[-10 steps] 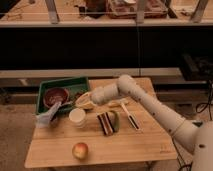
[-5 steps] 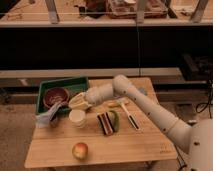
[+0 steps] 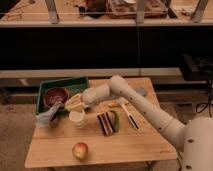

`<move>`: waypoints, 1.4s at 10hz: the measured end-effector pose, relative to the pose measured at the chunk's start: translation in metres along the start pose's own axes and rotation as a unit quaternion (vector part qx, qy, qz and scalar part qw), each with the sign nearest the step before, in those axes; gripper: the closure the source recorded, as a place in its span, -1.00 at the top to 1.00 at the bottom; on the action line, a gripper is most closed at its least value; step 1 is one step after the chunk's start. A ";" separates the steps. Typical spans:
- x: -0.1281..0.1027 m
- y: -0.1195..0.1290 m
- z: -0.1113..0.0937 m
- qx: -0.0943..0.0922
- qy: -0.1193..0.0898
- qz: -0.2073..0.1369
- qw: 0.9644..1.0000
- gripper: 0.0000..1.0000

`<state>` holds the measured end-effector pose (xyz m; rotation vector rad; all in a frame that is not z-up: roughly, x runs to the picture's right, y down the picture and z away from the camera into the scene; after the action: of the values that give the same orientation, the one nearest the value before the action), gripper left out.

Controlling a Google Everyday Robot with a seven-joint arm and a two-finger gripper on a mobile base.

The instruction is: Place fork in paper cup

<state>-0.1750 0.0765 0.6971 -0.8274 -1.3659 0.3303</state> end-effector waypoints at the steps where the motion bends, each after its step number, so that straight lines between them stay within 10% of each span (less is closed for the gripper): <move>1: 0.000 0.000 0.000 0.000 0.000 0.000 1.000 -1.00; 6: 0.047 0.000 -0.016 -0.008 -0.015 0.027 1.000 -0.91; 14: 0.071 -0.006 -0.017 -0.022 -0.021 0.053 0.998 0.57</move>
<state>-0.1456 0.1132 0.7534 -0.9358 -1.3757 0.4025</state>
